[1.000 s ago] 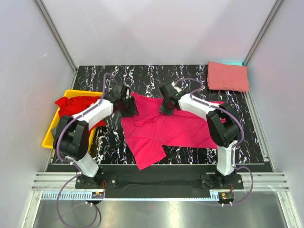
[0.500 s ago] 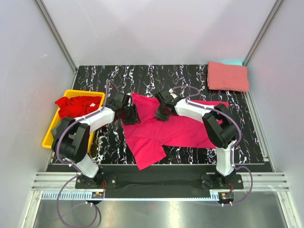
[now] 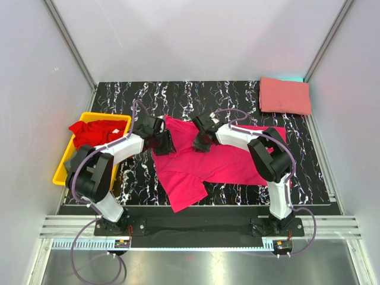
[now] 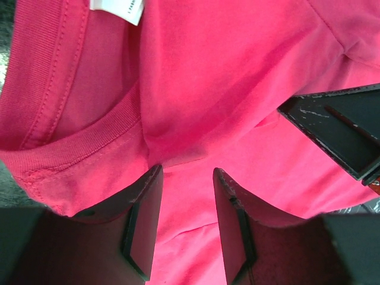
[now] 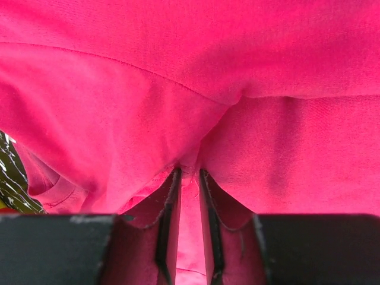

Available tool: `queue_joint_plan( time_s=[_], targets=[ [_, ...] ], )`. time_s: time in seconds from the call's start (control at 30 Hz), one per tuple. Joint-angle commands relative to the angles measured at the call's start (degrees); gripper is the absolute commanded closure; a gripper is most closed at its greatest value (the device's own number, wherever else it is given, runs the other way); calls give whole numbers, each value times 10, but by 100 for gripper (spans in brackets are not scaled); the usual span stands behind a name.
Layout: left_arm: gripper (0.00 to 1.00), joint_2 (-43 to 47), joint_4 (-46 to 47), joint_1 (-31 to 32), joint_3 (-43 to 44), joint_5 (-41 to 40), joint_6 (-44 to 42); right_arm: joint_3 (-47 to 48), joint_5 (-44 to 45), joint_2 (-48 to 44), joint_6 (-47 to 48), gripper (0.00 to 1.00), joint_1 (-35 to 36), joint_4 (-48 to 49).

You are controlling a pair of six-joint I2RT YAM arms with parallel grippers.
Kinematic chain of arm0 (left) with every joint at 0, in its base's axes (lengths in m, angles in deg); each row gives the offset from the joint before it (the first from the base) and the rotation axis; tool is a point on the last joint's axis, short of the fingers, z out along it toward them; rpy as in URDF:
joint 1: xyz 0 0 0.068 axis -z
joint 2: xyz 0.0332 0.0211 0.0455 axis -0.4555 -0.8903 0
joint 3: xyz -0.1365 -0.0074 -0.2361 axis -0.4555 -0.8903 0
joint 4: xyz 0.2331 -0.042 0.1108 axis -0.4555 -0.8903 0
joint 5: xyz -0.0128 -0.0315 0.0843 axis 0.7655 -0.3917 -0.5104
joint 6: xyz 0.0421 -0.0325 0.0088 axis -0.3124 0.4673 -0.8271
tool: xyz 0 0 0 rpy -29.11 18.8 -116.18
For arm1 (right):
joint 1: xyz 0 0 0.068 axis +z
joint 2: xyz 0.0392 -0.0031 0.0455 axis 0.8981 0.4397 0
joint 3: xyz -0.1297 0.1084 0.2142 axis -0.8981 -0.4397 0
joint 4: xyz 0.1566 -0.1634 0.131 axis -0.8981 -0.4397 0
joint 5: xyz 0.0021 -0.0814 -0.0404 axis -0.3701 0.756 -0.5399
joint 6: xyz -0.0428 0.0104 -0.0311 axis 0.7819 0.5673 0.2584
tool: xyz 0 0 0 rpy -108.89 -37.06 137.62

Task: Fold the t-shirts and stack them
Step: Fold the tshirt

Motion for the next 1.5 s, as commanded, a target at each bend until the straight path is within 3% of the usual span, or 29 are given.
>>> queue_joint_plan(
  time_s=[0.0,0.27,0.5,0.6,0.63,0.73,1.1,1.47],
  targets=[
    [56,-3,10,0,8,-23,1,27,13,5,-6,76,4,6],
    [55,-14,-1,1,19,-31,-2,43,19,6,4,100,4,-5],
    [58,-30,-2,3,33,-31,-2,47,24,-5,15,100,4,-13],
    [70,-36,-3,3,39,-25,-2,43,23,-15,19,100,4,-13],
    [81,-37,-4,3,41,-25,0,41,24,-18,20,100,4,-12],
    [99,-36,-15,3,50,-21,4,35,27,-30,29,100,4,-15],
    [100,18,-107,6,100,-50,27,11,72,-119,79,100,4,-46],
    [100,68,-164,33,108,-58,48,-20,52,-169,113,100,4,-60]
  ],
)
